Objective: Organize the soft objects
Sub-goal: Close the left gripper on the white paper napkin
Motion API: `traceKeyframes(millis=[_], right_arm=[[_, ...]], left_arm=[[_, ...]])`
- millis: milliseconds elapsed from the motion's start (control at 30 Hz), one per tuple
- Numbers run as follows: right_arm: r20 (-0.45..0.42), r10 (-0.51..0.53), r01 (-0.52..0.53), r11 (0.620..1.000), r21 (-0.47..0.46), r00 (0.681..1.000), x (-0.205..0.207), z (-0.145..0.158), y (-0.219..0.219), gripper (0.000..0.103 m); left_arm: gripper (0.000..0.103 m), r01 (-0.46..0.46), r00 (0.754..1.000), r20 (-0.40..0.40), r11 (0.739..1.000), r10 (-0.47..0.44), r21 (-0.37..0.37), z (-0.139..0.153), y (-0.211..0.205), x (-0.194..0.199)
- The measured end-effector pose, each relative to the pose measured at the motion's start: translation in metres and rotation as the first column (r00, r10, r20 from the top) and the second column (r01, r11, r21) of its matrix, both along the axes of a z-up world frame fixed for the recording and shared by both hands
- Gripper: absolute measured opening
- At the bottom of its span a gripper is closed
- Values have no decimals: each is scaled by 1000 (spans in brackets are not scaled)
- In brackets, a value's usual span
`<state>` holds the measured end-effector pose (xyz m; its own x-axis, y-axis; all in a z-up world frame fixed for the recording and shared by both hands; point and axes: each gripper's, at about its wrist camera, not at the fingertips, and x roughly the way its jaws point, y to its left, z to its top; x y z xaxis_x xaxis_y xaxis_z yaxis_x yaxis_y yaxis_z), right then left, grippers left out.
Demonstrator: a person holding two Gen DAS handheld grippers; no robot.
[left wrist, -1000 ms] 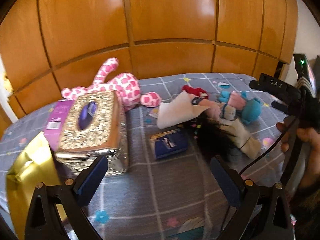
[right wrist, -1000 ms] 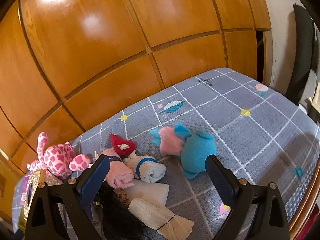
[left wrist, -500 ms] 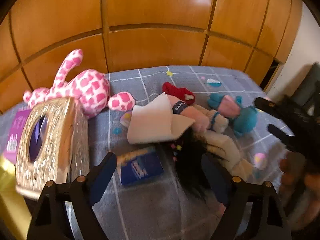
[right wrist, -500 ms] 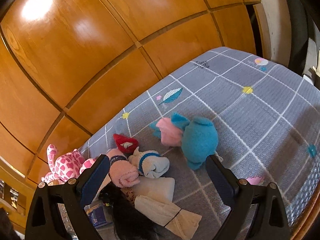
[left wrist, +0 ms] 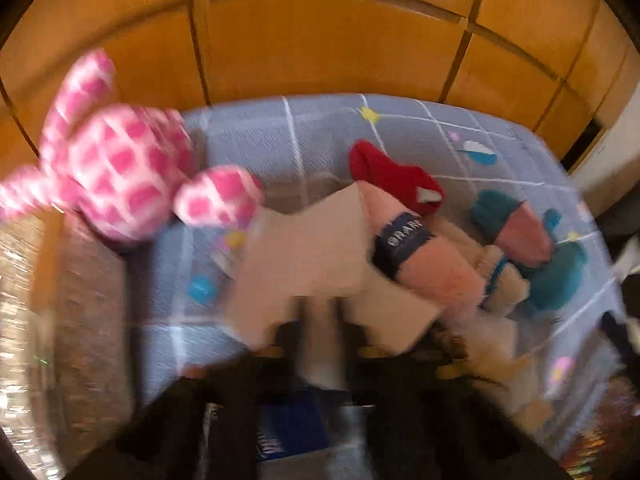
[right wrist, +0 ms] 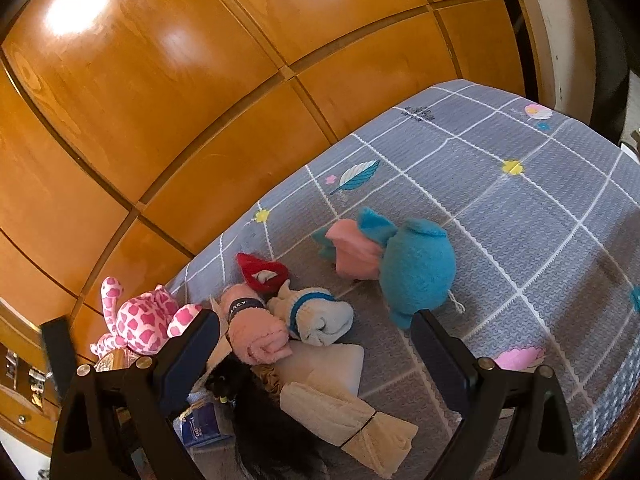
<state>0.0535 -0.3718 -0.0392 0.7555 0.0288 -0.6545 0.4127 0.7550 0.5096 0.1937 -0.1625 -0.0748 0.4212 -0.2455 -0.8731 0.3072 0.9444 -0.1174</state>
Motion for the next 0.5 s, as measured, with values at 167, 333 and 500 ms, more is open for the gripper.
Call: traceKeyframes(millis=[167,333,500], right_arm=[[10,9,-8,1000,-13,1000,0,2,2,97],[16,42,-41,998,-36,999,2,4,8,90],[7,92,-92,995,-36,996,6,2,16,88]], left_arm=[[3,16,994,107,997,-8,-70,35,20,-17],[3,34,983,184,986,-4,-161,84,48,-37],[3,44,972,234,973,10,-225,120,81,-59]])
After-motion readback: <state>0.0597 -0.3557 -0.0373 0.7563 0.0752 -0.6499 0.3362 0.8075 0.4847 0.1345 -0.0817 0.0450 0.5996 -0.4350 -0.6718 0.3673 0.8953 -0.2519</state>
